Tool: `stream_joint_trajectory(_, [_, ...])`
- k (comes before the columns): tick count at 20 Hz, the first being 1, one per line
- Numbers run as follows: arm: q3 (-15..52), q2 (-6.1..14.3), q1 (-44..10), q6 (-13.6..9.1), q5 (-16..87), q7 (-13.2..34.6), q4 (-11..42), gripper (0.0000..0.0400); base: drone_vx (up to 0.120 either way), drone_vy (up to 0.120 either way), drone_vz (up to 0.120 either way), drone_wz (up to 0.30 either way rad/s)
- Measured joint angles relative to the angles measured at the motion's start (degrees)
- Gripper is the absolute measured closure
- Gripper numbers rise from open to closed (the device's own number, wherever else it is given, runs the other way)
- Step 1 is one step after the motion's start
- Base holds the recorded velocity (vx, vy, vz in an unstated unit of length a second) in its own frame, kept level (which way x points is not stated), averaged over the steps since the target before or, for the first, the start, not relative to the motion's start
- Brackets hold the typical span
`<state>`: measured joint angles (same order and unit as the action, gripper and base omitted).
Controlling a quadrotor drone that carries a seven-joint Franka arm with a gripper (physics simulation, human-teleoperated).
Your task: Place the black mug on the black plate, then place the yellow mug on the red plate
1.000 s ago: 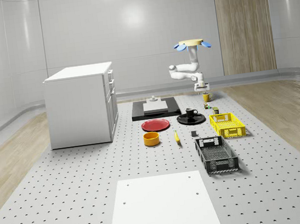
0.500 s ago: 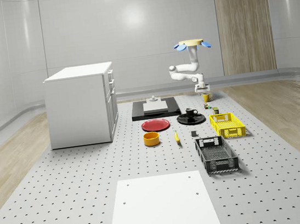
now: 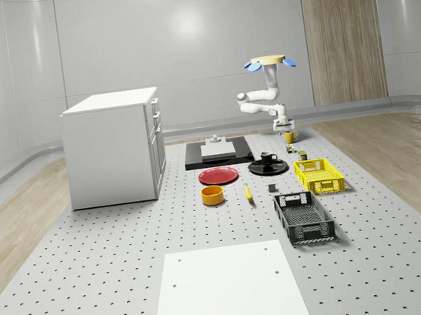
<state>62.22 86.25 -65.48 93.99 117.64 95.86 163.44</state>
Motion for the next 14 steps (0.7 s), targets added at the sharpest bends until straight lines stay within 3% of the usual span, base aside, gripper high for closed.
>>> stream_joint_trajectory(4, [-0.1, -0.2, 0.2, -0.2, 0.2, -0.2, 0.0, 0.0, 0.0, 0.0, 0.0, 0.0])
stream_joint_trajectory(6, [-0.2, -0.4, 0.3, -0.3, 0.2, -0.2, 0.0, 0.0114, 0.0, 0.0, 0.0, 0.0])
stream_joint_trajectory(8, [-0.2, -0.5, 0.3, -0.4, 0.3, -0.3, 0.0, 0.0183, 0.0, 0.0, 0.0, 0.0])
stream_joint_trajectory(11, [-0.2, -0.7, 0.4, -0.6, 0.4, -0.4, 0.0, 0.024, 0.0, 0.0, 0.0, 0.0])
stream_joint_trajectory(14, [-0.3, -0.8, 0.5, -0.7, 0.5, -0.4, 0.0, 0.0266, 0.0, 0.0, 0.0, 0.0])
